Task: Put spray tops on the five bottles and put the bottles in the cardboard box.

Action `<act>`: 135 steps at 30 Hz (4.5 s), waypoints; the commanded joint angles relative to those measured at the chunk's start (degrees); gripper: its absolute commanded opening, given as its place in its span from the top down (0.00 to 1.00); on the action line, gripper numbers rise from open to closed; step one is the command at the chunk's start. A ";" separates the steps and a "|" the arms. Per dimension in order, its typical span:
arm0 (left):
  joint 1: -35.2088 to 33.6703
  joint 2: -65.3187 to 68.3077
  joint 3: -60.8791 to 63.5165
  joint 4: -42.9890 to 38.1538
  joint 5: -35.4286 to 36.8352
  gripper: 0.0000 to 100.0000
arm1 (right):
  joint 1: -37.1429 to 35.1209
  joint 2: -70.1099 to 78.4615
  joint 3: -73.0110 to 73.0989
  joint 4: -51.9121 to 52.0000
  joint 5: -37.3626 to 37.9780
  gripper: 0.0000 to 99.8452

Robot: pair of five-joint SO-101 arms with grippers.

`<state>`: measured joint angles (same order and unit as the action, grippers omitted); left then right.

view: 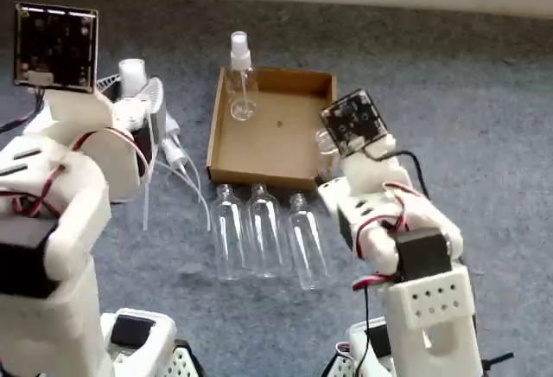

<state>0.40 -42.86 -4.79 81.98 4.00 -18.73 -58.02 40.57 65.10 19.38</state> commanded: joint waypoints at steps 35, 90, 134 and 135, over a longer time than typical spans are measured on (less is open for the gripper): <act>37.14 13.58 5.49 -46.07 -0.26 0.99 | -9.01 -46.20 47.16 -33.45 -14.95 1.00; 39.78 10.33 7.96 -48.09 -0.09 0.99 | -9.01 -46.20 47.25 -33.45 -14.86 1.00; 31.78 -7.25 30.99 -35.34 -0.62 0.99 | -8.75 -46.20 47.16 -33.45 -15.30 1.00; 32.31 -8.57 33.01 -35.34 -2.20 0.99 | -8.75 -46.20 47.25 -33.45 -15.30 1.00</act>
<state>32.75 -45.41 22.11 46.55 4.26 -27.43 -103.91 88.13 32.84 4.79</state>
